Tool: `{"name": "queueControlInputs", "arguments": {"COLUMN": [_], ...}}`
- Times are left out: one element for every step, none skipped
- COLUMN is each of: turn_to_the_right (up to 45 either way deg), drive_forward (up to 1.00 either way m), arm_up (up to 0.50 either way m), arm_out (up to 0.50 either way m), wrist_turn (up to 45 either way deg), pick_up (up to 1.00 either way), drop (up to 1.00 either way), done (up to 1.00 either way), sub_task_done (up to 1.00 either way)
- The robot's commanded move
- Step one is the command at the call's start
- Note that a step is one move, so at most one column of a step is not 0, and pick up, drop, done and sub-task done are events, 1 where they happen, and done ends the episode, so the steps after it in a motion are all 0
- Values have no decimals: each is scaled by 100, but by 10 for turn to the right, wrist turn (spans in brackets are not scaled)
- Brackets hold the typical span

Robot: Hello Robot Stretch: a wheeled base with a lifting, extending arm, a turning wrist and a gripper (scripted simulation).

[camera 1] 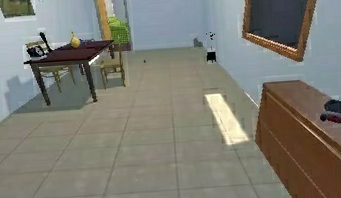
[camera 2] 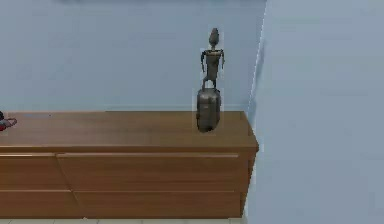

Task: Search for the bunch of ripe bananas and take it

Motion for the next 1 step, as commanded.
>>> {"name": "queueControlInputs", "arguments": {"turn_to_the_right": [0], "drive_forward": [5], "arm_up": [0], "arm_out": [0], "wrist_turn": [0], "pick_up": [0], "drop": [0], "done": [0], "sub_task_done": [0]}}
